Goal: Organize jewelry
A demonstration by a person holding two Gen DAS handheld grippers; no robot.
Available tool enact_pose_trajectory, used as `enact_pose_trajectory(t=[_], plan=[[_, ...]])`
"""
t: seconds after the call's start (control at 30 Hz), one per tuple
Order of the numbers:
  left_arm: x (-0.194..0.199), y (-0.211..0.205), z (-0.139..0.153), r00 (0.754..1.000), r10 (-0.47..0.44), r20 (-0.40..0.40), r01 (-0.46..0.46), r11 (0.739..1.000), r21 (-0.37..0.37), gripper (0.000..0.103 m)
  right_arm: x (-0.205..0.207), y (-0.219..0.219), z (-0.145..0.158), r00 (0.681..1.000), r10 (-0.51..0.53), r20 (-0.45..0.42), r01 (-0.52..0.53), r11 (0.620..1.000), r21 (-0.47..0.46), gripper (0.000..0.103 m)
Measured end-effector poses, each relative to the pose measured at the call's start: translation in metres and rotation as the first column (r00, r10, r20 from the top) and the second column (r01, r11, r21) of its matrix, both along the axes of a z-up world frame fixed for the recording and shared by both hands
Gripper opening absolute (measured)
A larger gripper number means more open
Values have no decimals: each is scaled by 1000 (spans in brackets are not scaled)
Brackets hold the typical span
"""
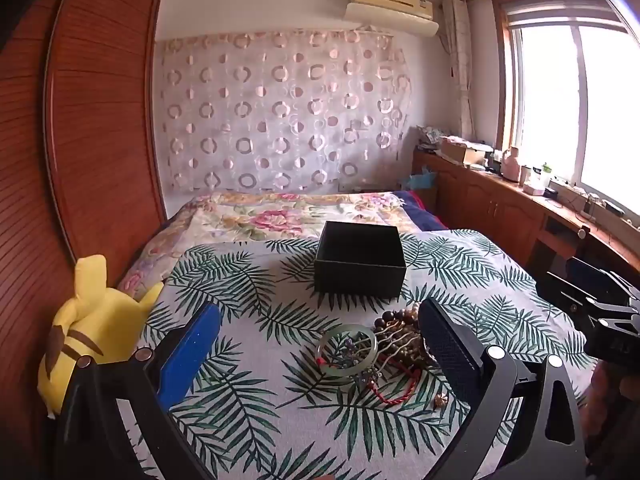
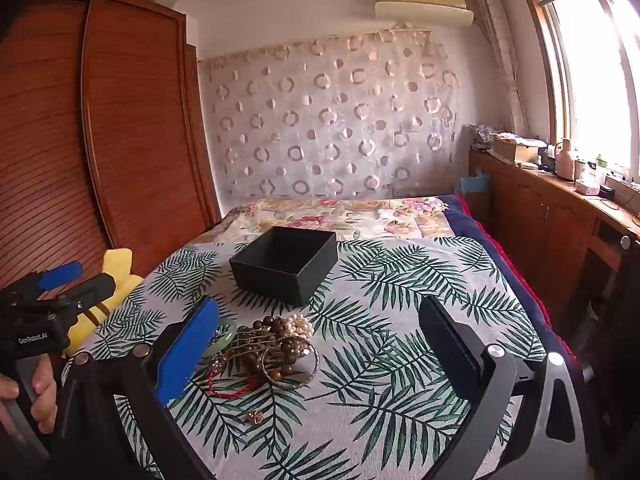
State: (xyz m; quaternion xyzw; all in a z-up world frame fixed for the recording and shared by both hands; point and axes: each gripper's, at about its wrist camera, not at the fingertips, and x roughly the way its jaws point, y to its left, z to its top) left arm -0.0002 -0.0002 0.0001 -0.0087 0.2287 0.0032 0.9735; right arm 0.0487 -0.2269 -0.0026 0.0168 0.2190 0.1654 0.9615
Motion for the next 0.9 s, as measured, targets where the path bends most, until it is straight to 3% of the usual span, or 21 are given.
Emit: enact_pose_trajectory(t=[0.9], plan=[[0, 1, 1, 1000, 3, 1, -3, 1000, 2, 96, -2, 1, 0, 1000, 0, -1, 0, 1000, -1, 101]])
